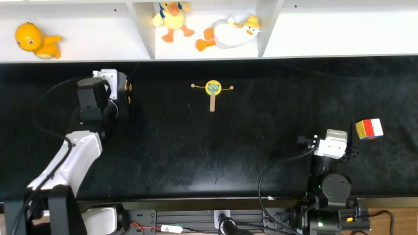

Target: Store Toys

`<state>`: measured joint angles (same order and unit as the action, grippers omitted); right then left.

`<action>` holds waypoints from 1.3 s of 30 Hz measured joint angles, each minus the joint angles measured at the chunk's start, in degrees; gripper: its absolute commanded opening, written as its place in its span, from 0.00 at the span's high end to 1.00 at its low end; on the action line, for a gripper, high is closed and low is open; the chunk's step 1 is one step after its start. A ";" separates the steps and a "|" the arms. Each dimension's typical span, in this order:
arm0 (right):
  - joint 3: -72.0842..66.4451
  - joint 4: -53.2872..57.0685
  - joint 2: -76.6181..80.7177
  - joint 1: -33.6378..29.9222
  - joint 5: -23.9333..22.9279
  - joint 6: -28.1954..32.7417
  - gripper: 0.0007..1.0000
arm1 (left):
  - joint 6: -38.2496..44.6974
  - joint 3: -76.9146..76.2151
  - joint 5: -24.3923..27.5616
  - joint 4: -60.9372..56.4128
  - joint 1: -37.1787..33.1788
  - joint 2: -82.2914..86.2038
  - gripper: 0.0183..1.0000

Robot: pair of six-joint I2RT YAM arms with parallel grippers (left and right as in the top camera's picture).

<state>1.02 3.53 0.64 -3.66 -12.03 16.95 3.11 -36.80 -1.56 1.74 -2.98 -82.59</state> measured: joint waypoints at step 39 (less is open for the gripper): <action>0.00 0.02 0.00 0.00 0.00 0.02 0.00 | 0.04 -31.21 3.28 2.99 0.00 -15.87 0.00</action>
<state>1.02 3.55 0.64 -3.66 -12.03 16.97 3.16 -68.01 1.72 4.73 -2.98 -98.45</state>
